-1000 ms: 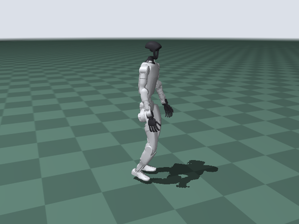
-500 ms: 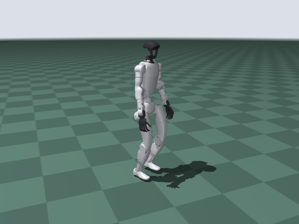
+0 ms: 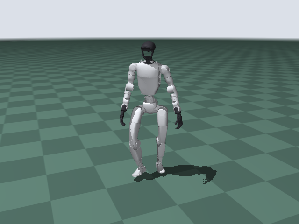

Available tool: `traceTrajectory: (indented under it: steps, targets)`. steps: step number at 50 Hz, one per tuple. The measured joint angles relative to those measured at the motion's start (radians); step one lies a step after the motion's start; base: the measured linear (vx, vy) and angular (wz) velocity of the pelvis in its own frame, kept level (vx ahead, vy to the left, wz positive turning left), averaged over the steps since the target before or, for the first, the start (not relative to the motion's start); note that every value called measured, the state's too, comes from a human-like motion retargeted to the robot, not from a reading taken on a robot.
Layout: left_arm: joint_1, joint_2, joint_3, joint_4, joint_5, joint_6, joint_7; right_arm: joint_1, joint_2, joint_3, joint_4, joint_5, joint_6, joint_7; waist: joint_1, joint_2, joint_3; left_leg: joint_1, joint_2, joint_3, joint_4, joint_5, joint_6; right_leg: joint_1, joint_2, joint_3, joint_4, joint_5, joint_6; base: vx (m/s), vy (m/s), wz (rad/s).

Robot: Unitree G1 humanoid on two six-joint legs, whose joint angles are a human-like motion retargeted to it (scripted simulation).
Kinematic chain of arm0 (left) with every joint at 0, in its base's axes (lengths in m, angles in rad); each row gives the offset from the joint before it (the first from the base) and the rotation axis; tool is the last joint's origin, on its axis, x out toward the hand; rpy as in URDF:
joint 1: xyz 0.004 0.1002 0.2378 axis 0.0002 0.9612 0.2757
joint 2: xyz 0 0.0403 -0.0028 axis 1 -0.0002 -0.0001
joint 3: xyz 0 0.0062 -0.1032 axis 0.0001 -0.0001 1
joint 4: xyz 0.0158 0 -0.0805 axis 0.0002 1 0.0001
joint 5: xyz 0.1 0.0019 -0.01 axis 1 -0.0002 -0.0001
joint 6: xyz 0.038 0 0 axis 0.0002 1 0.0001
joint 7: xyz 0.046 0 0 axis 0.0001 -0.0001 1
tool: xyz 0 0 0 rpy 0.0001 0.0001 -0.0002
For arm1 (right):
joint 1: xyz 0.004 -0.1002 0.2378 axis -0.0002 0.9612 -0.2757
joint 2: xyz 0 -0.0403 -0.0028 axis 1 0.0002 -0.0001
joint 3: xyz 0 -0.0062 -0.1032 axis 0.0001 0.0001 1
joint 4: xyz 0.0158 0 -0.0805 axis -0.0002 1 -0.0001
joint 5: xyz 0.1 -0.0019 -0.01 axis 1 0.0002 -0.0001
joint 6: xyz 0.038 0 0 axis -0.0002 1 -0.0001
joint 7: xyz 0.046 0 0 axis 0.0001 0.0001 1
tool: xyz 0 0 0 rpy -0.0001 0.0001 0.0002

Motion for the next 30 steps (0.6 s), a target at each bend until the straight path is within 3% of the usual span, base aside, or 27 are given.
traceTrajectory:
  steps: [7,15,20,25,30]
  targets:
    - [-0.041,0.025,0.025,-0.003,-0.033,-0.025,0.033,0.065,-0.037,-0.05,0.063,0.002,0.005,-0.039,-0.041,0.007,-0.036,0.087,-0.033,0.142,-0.158,0.036,0.001,-0.039,-0.031,-0.088,-0.147,0.075,0.022,0.16,-0.02,-1.32]
    - [-0.063,-0.003,0.053,-0.03,-0.046,-0.04,0.038,0.127,-0.057,-0.093,0.083,-0.004,-0.002,-0.053,-0.064,0.019,-0.04,0.168,-0.027,0.163,-0.133,0.025,0.008,-0.004,0.02,-0.019,-0.157,0.092,0.01,0.24,-0.04,-0.8]
    - [-0.048,-0.036,0.073,-0.061,-0.058,-0.037,0.031,0.147,-0.049,-0.099,0.057,-0.022,-0.009,-0.06,-0.046,0.03,-0.003,0.101,0.083,0.076,0.245,-0.002,0.014,0.086,0.098,0.05,-0.172,0.07,-0.018,0.29,-0.07,-0.86]
    - [-0.028,-0.051,0.068,-0.105,-0.036,-0.03,0.021,0.155,-0.031,-0.09,0.023,-0.049,-0.005,-0.056,0.016,0.055,0.035,-0.109,0.227,-0.03,0.76,-0.05,0.074,0.166,0.19,0.093,-0.185,0.033,-0.054,0.29,-0.05,-0.85]
    - [-0.014,-0.067,0.059,-0.151,-0.002,-0.02,0.017,0.146,-0.022,-0.088,0.017,-0.09,0.003,-0.055,0.098,0.074,0.037,-0.309,0.215,-0.126,0.759,-0.138,0.079,0.226,0.231,0.127,-0.218,0.014,-0.068,0.35,0.03,-0.43]
